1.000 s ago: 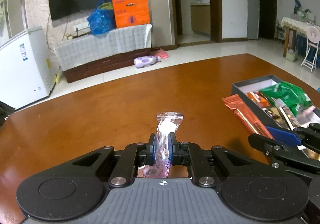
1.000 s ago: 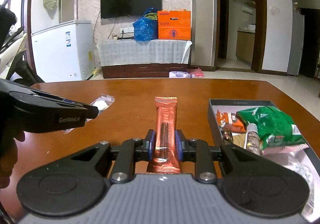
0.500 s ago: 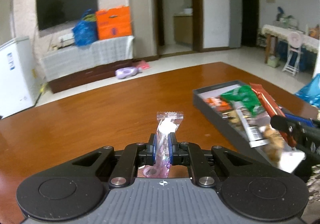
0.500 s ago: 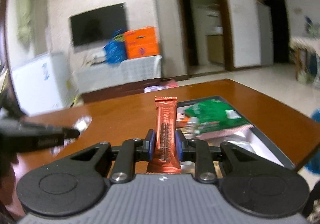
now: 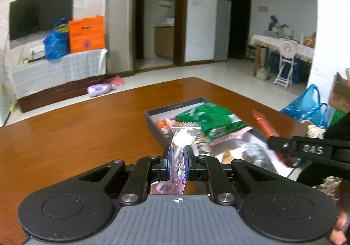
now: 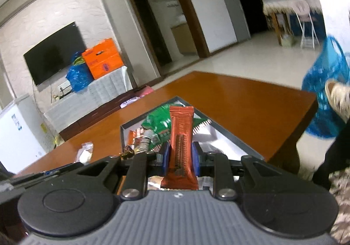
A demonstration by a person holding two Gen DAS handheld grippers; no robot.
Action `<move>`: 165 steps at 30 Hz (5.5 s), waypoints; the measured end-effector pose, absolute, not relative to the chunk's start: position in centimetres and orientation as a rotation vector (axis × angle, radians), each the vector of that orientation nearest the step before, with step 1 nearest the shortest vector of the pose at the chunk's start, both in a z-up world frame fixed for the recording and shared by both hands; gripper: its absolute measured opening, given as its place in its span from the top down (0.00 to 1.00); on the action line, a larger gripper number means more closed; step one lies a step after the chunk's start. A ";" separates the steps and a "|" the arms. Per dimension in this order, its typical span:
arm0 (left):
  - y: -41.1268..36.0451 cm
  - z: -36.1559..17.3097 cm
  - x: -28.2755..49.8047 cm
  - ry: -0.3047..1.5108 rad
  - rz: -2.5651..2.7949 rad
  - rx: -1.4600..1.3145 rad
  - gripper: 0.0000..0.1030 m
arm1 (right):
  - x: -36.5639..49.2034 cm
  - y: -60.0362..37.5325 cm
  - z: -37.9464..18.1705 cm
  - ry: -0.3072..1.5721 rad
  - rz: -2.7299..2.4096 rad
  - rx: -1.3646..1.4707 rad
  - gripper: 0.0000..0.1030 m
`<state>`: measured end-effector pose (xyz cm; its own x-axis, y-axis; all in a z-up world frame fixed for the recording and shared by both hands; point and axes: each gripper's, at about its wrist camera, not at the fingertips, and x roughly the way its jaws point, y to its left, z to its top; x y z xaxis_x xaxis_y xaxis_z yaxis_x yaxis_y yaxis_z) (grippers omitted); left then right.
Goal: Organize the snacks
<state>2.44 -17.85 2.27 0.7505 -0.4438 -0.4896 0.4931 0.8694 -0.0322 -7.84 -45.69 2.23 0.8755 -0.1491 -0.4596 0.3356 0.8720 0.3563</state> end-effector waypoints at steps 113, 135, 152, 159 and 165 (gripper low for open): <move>-13.2 -5.1 -0.7 0.704 -0.538 0.325 0.00 | -10.2 -37.5 -2.0 0.612 -0.306 0.258 0.03; -13.3 -5.3 -1.1 0.700 -0.546 0.334 0.00 | -10.1 -37.4 -2.1 0.614 -0.304 0.253 0.03; -12.9 -5.3 -1.3 0.696 -0.555 0.343 0.00 | -10.1 -37.4 -2.2 0.615 -0.303 0.250 0.03; -12.9 -5.3 -1.3 0.695 -0.557 0.344 0.00 | -10.1 -37.5 -2.1 0.615 -0.304 0.249 0.03; -12.7 -5.3 -1.3 0.695 -0.559 0.349 0.00 | -10.1 -37.5 -2.2 0.616 -0.304 0.248 0.03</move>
